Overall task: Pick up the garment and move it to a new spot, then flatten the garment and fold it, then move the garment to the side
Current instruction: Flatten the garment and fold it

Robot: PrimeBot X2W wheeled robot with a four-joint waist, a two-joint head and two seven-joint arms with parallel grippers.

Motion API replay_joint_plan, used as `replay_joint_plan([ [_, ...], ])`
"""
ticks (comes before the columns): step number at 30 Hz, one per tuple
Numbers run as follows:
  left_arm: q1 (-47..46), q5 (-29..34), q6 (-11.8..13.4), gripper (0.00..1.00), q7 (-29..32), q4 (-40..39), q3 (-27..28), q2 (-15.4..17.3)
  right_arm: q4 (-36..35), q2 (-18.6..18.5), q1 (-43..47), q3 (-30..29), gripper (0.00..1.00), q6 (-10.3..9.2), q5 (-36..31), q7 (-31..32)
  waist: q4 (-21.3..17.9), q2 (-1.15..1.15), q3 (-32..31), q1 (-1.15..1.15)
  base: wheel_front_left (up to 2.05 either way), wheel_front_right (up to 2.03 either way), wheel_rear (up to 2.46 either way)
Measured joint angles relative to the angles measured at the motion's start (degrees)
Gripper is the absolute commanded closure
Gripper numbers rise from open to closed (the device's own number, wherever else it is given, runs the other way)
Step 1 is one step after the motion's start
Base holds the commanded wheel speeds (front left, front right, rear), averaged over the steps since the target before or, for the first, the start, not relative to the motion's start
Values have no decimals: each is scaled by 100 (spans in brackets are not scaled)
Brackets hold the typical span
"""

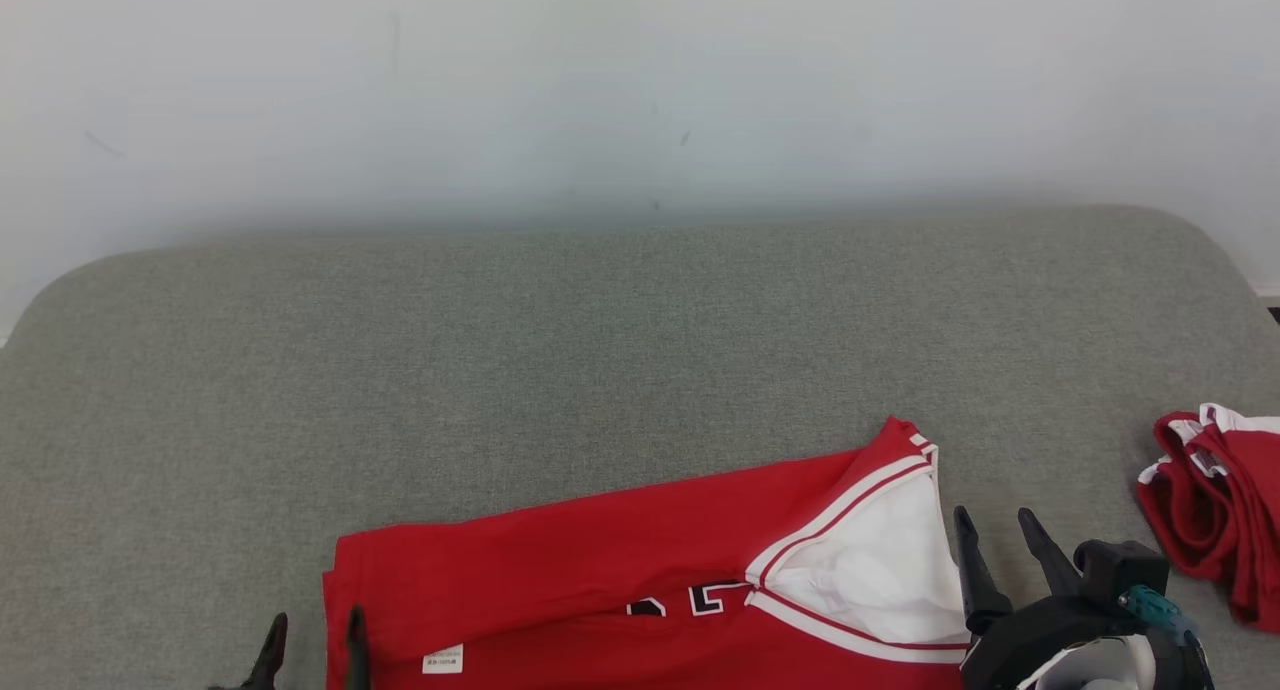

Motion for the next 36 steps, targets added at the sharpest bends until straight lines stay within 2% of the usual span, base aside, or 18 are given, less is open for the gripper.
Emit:
replay_joint_plan([
  [7,302,649,-8,0,0,-242,333,-394,104,73,-52,-11,0,0,-202,13,119,0,-18,0,0,0,0],
  [17,362,1096,-281,0,0,-216,616,-691,492,58,-172,-98,0,0,-533,243,267,0,10,0,0,0,0],
  [29,247,1221,-413,0,0,-103,740,-808,1131,85,-565,-76,0,0,-630,901,423,0,244,0,0,0,0],
  [34,219,1243,-454,0,0,-86,771,-817,1261,126,-613,108,0,-9,-475,1078,473,0,269,0,0,0,0],
  [35,218,1243,-455,0,0,-81,779,-818,1272,125,-620,147,29,-18,-427,1098,474,0,274,-1,0,0,0],
  [36,218,1243,-455,0,0,-81,779,-818,1272,125,-620,147,51,-18,-427,1098,474,0,274,-1,0,0,0],
])
